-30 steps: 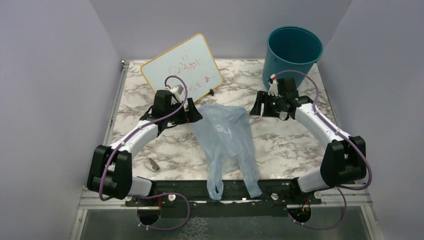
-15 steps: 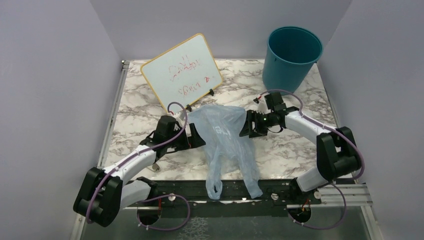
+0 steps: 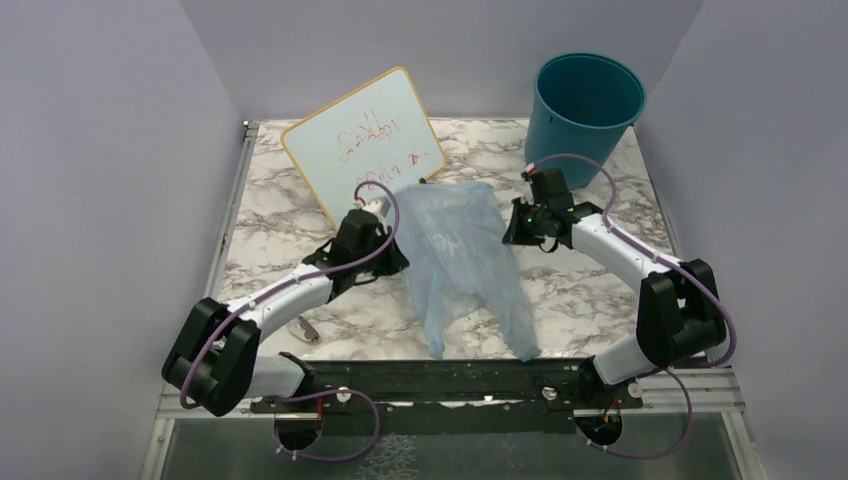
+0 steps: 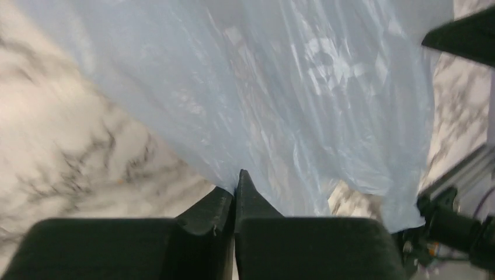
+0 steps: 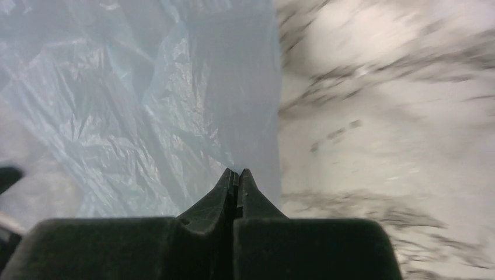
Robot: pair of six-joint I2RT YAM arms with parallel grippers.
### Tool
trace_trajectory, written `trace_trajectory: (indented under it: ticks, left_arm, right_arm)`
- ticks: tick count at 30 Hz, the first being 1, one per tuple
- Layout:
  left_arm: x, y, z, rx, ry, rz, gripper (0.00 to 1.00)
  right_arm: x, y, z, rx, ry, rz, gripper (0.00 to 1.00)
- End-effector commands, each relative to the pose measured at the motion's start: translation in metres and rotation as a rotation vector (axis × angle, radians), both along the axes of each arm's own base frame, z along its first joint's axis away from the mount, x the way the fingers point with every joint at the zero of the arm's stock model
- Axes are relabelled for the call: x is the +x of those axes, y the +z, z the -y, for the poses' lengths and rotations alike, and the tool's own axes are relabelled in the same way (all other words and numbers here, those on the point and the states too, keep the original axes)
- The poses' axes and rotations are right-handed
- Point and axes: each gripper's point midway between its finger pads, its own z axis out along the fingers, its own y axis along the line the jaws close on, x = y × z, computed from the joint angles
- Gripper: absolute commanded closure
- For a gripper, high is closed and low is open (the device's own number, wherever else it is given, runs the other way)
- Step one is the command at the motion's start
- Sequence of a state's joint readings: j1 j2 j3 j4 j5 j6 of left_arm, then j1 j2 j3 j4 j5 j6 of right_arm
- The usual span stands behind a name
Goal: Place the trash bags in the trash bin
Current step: Unfold the trash bag at the center of the board.
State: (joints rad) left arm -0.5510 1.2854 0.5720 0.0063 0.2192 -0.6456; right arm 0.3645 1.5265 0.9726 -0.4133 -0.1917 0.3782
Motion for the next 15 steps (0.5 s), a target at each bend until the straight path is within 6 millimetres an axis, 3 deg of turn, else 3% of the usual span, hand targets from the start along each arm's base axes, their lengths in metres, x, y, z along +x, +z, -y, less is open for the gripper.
trace_trajectory:
  ticks: [1,5,6,7,9,12,15]
  left_arm:
    - [0.073,0.038,-0.034,0.151,0.119,0.198,1.00]
    - [0.104,0.040,-0.040,0.148,0.068,0.159,0.94]
    - [0.106,0.036,-0.042,0.171,0.061,0.150,0.80]
    - [0.104,0.033,-0.042,0.175,0.042,0.136,0.63]
    - [0.093,0.027,-0.038,0.160,-0.004,0.108,0.46]
    - [0.073,0.017,-0.045,0.150,0.015,0.076,0.29]
    - [0.054,0.018,-0.051,0.130,0.034,0.069,0.20]
  right_arm:
    - [0.062,0.034,0.060,-0.115,-0.262,0.191,1.00]
    - [0.072,0.034,0.058,-0.119,-0.235,0.141,0.92]
    - [0.070,0.033,0.058,-0.126,-0.230,0.127,0.88]
    - [0.067,0.034,0.056,-0.118,-0.209,0.117,0.83]
    - [0.061,0.040,0.055,-0.111,-0.186,0.127,0.67]
    - [0.050,0.056,0.057,-0.089,-0.171,0.186,0.42]
    - [0.041,0.082,0.040,0.008,-0.078,0.286,0.36]
